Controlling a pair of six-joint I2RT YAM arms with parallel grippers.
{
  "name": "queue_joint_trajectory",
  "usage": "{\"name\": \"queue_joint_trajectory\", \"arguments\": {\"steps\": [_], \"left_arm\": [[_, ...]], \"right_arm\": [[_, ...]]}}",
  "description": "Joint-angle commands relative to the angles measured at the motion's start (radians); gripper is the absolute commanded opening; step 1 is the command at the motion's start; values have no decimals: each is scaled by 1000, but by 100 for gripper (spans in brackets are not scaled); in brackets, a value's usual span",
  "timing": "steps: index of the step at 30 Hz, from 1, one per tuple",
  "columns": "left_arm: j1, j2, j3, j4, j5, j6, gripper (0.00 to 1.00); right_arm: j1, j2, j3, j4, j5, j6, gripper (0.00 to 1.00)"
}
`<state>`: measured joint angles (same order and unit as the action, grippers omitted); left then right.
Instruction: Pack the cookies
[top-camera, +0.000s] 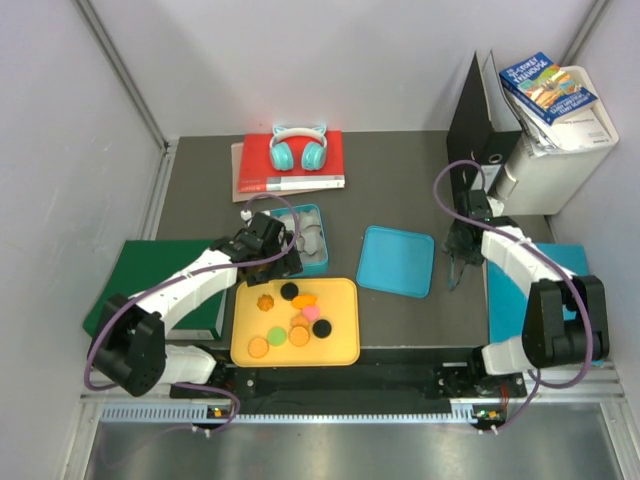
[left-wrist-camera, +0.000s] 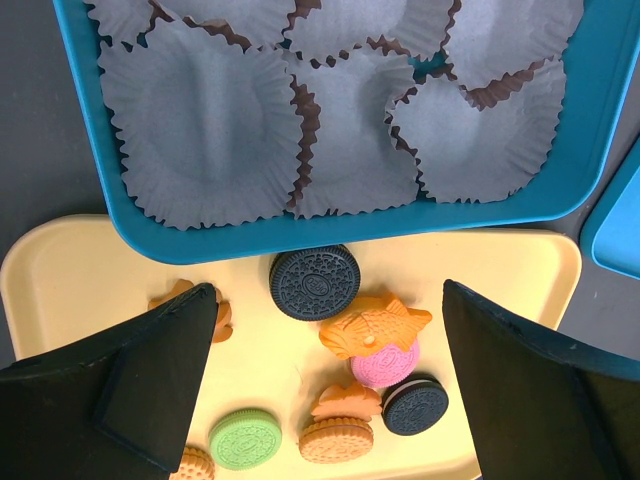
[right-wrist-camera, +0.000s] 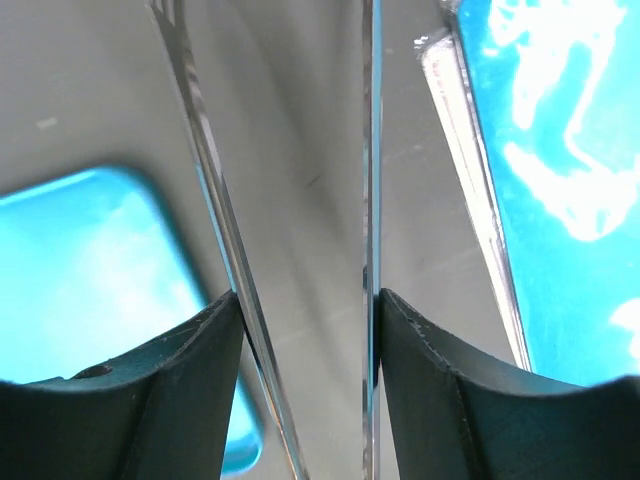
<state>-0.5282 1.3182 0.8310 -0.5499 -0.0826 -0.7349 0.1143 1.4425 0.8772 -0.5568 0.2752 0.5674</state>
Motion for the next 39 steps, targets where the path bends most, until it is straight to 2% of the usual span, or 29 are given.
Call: {"name": "queue_joint_trajectory", "arguments": {"steps": [1,12,18,22,29,36,39], "left_arm": [[2,-1,13,10,1,-14,98],[2,-4,25,10,-8,-24,98],[2,-23,74,-33,-55,-15,98],[2,-65,120,-73,-164,9,98],[2,-212,134,-90,-341,28,98],[2,-261,112,-113,-362,55,98],[2,-269,102,-119,-371,54,98]], "right_arm": [[54,-115,28,-46,33,-14,54],[186,-413,68,-120,-28,-38,54],[261,-516,105,-75,-197,-78,53],[335,-519,123,-26,-296,-104,51],[515,-441,154,0,-307,-169,53],[674,-435,172,-95,-306,-227,54],[804,-458,177,-175,-248,-236,54]]}}
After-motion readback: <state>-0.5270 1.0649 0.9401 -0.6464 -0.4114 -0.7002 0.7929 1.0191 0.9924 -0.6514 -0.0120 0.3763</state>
